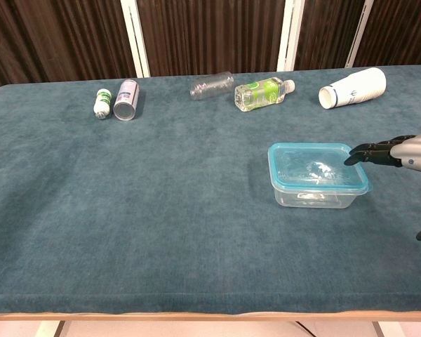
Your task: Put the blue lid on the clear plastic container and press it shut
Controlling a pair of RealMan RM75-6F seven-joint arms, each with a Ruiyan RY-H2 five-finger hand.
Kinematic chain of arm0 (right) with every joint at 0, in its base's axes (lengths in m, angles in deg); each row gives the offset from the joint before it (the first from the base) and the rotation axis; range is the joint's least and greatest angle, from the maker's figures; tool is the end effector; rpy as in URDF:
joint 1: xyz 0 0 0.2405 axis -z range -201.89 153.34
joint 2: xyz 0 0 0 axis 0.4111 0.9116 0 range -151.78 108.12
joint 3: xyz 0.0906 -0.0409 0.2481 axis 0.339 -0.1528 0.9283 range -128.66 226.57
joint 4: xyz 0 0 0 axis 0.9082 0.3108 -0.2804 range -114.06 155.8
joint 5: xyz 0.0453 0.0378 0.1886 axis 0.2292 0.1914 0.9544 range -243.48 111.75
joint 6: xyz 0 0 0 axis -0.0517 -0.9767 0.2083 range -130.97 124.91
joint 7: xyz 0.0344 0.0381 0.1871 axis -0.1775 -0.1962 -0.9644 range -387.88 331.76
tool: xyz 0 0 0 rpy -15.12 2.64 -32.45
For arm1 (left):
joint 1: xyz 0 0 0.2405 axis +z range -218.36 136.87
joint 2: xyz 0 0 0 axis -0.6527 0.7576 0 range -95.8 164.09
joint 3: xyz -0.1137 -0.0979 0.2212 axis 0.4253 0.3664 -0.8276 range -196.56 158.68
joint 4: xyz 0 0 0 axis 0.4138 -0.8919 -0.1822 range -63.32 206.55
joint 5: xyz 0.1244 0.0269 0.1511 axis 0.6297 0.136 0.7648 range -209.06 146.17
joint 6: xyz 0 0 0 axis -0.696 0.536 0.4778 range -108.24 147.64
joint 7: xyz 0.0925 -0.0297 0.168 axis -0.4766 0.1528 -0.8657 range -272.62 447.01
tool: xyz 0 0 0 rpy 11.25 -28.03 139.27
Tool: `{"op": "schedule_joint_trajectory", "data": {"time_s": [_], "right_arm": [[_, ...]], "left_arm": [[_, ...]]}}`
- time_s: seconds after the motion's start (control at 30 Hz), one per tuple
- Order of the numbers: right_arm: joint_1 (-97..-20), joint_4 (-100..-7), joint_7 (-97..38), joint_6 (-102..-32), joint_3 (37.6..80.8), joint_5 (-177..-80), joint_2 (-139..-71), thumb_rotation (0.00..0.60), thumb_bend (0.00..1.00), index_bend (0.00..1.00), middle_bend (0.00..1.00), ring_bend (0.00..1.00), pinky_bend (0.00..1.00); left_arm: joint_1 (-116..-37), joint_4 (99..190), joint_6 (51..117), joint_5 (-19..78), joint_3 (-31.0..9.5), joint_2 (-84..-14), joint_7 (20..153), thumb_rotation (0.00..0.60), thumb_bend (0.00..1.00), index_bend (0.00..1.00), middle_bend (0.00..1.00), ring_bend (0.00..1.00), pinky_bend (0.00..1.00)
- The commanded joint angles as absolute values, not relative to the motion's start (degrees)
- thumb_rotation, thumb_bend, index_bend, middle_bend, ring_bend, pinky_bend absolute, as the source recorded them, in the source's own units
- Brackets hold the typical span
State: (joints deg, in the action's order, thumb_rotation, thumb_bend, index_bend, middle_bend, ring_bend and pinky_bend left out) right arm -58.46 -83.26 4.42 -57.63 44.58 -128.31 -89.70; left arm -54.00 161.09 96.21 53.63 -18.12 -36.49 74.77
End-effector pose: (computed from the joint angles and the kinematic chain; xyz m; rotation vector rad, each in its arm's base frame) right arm -0.2386 -0.3017 0.0353 2.0254 -0.8932 0.4473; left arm -0.2959 0.2665 0.1089 -1.6241 -0.8132 -0.7793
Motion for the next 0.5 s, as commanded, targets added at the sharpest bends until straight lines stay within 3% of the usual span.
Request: {"op": "schedule_joint_trajectory", "data": {"time_s": [0.03, 0.2, 0.27, 0.33, 0.4, 0.5], "right_arm": [[-58.2, -84.0, 3.2, -57.9, 44.9, -129.3, -89.1, 0.6, 0.24, 0.0, 0.0, 0.0, 0.15], [-57.9, -85.2, 1.5, -58.4, 45.1, -131.4, -87.9, 0.6, 0.24, 0.0, 0.0, 0.0, 0.15], [-57.7, -86.0, 0.4, -59.3, 45.3, -134.1, -87.1, 0.6, 0.3, 0.01, 0.04, 0.03, 0.16], [-56.9, -86.3, -2.0, -61.2, 45.8, -137.9, -86.8, 0.6, 0.4, 0.11, 0.11, 0.11, 0.2], [-56.3, -85.4, -5.1, -64.7, 47.8, -141.5, -87.9, 0.6, 0.44, 0.3, 0.22, 0.24, 0.31], [-56.9, -83.6, -6.6, -64.8, 50.1, -140.5, -90.1, 0.6, 0.45, 0.38, 0.28, 0.31, 0.38]], "left_arm": [[-54.0, 161.1, 96.1, 53.5, -18.1, -36.5, 74.7, 0.6, 0.42, 0.09, 0.01, 0.12, 0.34], [-54.1, 161.1, 96.0, 53.5, -18.1, -36.5, 74.7, 0.6, 0.42, 0.09, 0.01, 0.12, 0.34], [-54.1, 161.1, 96.0, 53.4, -18.0, -36.5, 74.7, 0.6, 0.42, 0.09, 0.01, 0.12, 0.34], [-54.1, 161.1, 96.0, 53.5, -18.1, -36.5, 74.7, 0.6, 0.42, 0.09, 0.01, 0.12, 0.34], [-54.1, 161.1, 96.0, 53.5, -18.1, -36.5, 74.6, 0.6, 0.42, 0.09, 0.01, 0.12, 0.34], [-54.1, 161.1, 95.9, 53.6, -18.2, -36.6, 74.4, 0.6, 0.42, 0.09, 0.02, 0.12, 0.34]]}}
